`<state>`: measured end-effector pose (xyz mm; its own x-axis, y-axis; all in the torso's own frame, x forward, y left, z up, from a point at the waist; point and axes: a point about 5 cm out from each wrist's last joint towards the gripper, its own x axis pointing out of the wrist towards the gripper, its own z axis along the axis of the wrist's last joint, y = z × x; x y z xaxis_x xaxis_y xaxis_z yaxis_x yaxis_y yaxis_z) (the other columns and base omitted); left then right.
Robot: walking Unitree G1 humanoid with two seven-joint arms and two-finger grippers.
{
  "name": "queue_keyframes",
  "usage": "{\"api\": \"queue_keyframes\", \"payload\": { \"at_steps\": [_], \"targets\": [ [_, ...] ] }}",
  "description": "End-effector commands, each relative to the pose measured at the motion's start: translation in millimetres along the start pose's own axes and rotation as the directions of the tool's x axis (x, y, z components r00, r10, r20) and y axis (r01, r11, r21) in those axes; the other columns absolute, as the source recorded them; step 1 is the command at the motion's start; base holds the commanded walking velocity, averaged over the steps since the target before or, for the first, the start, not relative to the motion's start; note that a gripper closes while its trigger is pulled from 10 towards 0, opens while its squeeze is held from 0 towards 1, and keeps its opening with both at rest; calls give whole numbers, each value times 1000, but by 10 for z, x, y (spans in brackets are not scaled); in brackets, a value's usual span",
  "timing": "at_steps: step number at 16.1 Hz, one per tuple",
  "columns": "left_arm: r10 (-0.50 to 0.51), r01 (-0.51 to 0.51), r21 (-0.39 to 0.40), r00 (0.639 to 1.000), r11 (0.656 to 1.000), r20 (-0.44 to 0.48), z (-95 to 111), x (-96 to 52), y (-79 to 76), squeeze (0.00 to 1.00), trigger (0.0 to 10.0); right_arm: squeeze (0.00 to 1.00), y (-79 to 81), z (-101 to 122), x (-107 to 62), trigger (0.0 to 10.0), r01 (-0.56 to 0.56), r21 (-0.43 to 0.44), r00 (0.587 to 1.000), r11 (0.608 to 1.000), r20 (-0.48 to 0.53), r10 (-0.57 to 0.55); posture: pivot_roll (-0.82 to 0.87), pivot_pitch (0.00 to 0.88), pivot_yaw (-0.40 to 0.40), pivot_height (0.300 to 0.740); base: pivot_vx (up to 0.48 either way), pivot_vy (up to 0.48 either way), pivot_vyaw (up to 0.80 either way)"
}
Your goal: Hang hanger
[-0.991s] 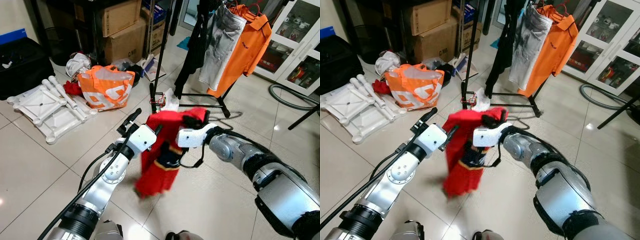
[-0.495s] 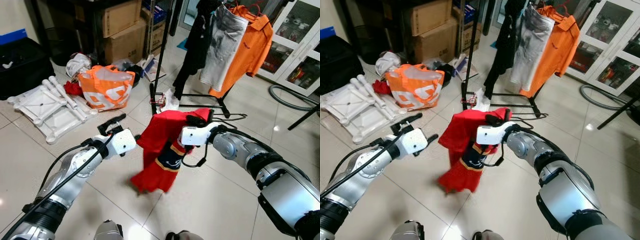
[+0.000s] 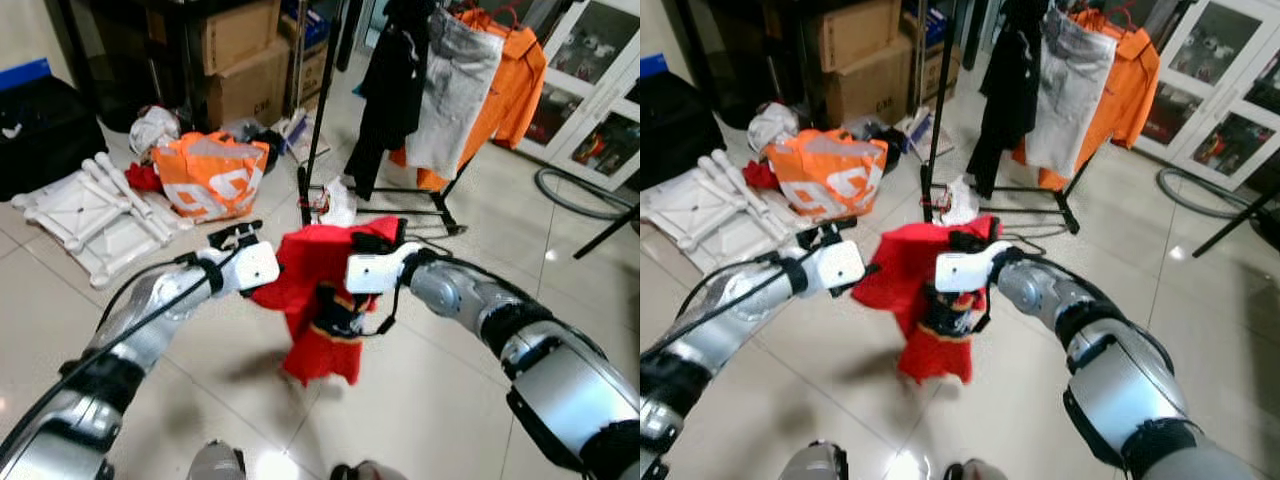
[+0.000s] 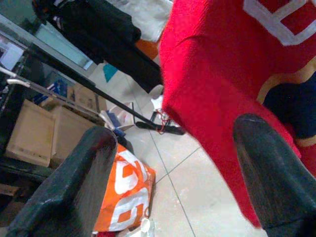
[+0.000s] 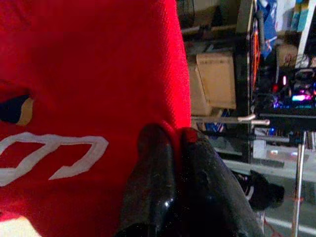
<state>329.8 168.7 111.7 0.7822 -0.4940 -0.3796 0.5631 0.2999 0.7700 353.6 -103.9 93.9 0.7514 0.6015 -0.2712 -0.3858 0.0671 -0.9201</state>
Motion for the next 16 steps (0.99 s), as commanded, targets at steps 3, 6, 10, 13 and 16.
{"api": "queue_keyframes", "payload": {
  "at_steps": [3,6,10,13,16],
  "targets": [
    [-66,66,27,998,997,-6,23,147,-94,0,10000,0,-148,77,33,0,39,6,998,999,57,-39,90,68,-136,740,0,0,0],
    [-85,85,85,996,993,-5,72,232,-82,0,10000,0,-130,143,48,0,36,10,995,999,95,-36,81,64,-131,740,0,0,0],
    [-90,90,150,996,985,-5,139,314,-91,0,10000,0,-70,209,70,0,24,11,993,1000,119,-25,74,58,-125,740,0,0,0],
    [-80,80,208,997,975,-6,185,364,-90,0,10000,0,-30,260,83,0,15,10,990,1000,140,-17,70,57,-122,740,0,0,0],
    [-93,100,235,995,967,-38,143,383,-141,0,10000,0,9,274,79,0,8,26,989,1000,146,-12,64,64,-119,740,0,0,0]
  ]
}}
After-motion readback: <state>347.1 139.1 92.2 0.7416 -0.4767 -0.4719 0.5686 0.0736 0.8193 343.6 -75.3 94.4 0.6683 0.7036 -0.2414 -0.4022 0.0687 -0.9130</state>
